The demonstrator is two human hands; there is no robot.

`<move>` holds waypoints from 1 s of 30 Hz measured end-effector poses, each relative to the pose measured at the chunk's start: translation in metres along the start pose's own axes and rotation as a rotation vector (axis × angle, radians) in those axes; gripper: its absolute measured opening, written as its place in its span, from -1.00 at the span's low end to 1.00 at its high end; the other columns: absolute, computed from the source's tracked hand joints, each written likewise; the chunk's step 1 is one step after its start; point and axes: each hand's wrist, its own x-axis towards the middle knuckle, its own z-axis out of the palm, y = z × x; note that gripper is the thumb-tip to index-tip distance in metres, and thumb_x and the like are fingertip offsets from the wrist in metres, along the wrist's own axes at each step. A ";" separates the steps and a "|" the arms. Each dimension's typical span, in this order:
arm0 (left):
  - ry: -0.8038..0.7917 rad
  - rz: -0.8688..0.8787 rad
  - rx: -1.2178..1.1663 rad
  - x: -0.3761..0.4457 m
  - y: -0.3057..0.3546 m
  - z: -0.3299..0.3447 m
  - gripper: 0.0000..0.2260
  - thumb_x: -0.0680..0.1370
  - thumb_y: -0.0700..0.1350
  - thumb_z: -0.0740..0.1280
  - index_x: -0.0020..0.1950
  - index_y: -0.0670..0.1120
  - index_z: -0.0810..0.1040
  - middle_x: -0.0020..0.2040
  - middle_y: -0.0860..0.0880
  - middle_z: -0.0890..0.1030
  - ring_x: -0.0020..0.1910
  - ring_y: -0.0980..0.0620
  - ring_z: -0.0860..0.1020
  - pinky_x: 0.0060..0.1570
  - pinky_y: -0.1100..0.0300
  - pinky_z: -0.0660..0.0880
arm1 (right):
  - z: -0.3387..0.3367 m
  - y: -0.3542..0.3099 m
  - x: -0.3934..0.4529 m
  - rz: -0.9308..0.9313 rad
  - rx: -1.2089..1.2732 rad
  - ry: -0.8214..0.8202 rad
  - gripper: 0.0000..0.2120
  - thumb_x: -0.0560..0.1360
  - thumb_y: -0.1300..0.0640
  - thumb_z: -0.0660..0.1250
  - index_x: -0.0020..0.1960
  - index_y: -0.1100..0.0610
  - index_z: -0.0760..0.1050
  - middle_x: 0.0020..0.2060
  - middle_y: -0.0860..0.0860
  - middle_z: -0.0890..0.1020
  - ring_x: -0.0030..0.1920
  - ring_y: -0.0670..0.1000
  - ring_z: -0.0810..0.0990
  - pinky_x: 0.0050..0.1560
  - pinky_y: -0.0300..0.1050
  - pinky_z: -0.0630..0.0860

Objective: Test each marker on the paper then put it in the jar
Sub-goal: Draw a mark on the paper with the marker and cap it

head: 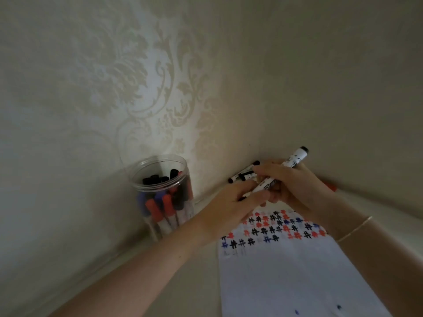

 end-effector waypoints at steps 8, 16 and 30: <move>0.184 -0.080 0.458 -0.009 -0.082 0.016 -0.82 0.67 -0.05 0.04 0.21 0.11 0.37 -0.01 -0.06 0.57 -0.12 0.03 0.54 -0.05 0.08 0.53 | -0.013 0.046 -0.020 0.088 0.015 0.314 -0.86 0.51 0.18 0.35 -0.06 0.28 0.54 -0.19 0.20 0.65 -0.18 0.17 0.65 -0.17 -0.07 0.64; 0.204 0.009 0.586 -0.008 -0.115 0.015 -0.74 0.61 -0.20 0.17 0.21 0.07 0.50 0.06 0.01 0.47 0.08 0.07 0.40 0.10 0.17 0.36 | 0.014 0.104 -0.019 0.118 -0.303 0.464 -0.83 0.42 0.29 0.35 -0.32 0.28 0.44 -0.56 0.08 0.50 -0.59 -0.07 0.42 -0.49 -0.22 0.39; 0.233 0.029 0.624 -0.009 -0.118 0.016 -0.73 0.58 -0.23 0.19 0.21 0.04 0.49 0.13 0.02 0.46 0.11 0.07 0.37 0.05 0.22 0.32 | 0.029 0.114 -0.015 0.054 -0.646 0.520 -0.67 0.40 0.27 0.35 -0.41 0.16 0.23 -0.53 0.00 0.29 -0.52 -0.07 0.21 -0.59 -0.35 0.20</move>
